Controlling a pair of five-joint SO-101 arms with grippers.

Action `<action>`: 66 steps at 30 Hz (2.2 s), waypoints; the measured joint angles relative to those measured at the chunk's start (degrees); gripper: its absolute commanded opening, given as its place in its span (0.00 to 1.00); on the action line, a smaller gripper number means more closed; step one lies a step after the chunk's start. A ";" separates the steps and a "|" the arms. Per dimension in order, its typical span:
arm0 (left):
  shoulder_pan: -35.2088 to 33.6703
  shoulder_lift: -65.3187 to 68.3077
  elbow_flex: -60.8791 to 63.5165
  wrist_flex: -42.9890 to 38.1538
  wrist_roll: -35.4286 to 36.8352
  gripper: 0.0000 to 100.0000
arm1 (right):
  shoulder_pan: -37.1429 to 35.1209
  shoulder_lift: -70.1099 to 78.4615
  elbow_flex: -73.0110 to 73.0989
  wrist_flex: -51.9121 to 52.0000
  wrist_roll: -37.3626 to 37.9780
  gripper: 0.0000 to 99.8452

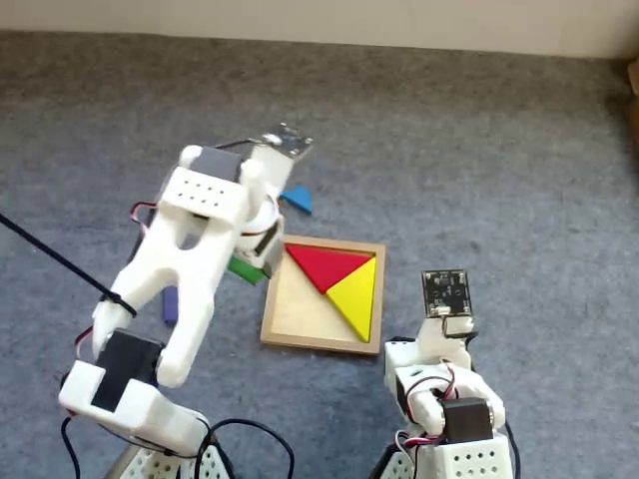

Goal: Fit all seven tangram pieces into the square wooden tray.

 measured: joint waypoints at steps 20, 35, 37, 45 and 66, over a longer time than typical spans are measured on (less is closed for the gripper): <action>13.89 0.00 14.77 -14.59 2.73 0.11 | 0.00 0.00 0.00 0.00 0.00 0.01; 13.98 0.00 21.54 -26.29 2.73 0.21 | 0.00 0.00 0.00 0.00 0.00 0.01; 13.98 0.00 21.54 -26.29 2.73 0.22 | 0.00 0.00 0.00 0.00 0.00 0.01; 13.98 0.00 21.54 -26.29 5.19 0.23 | 0.00 0.00 0.00 0.00 0.00 0.01; 12.31 -8.35 22.15 -20.75 6.51 0.22 | 0.00 0.00 0.00 0.00 0.00 0.01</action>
